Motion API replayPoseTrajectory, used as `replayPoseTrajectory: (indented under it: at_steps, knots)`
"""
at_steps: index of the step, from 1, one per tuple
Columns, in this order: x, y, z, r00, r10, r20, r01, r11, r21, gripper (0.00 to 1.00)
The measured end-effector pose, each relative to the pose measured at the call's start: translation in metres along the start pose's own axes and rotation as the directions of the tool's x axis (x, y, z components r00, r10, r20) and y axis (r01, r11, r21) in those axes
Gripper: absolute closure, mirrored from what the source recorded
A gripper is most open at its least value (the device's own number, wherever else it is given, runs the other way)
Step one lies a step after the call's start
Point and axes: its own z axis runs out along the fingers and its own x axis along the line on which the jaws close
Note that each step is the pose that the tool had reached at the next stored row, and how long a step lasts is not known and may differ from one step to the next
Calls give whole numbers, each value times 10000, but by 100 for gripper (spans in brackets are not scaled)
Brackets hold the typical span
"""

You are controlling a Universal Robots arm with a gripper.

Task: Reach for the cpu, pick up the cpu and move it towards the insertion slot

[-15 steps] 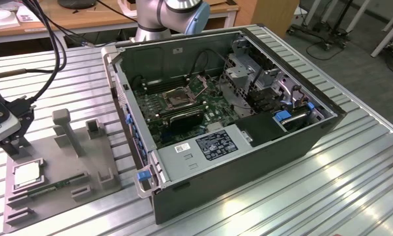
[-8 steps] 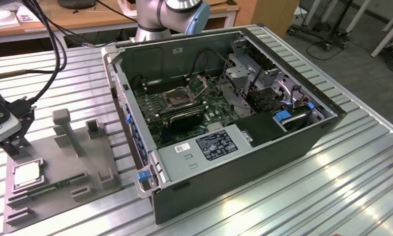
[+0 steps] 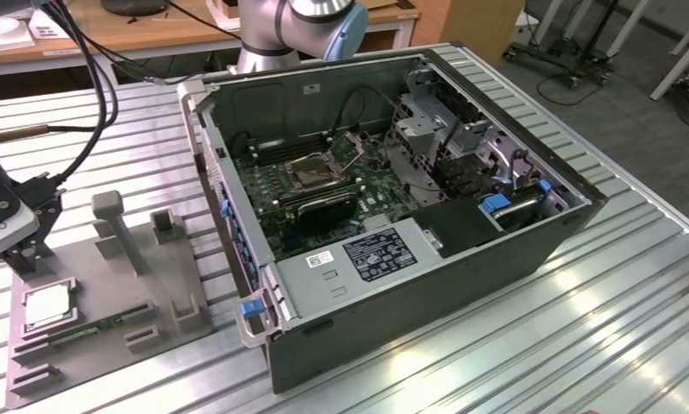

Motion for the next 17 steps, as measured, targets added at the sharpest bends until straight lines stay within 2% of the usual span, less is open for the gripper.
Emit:
replayPoseTrajectory:
  at_steps: [11,17]
  knots:
    - [3,-2,33,10000,0,1,0,10000,-1,89]
    - [30,-3,92,10000,-1,19,1,10000,-19,89]
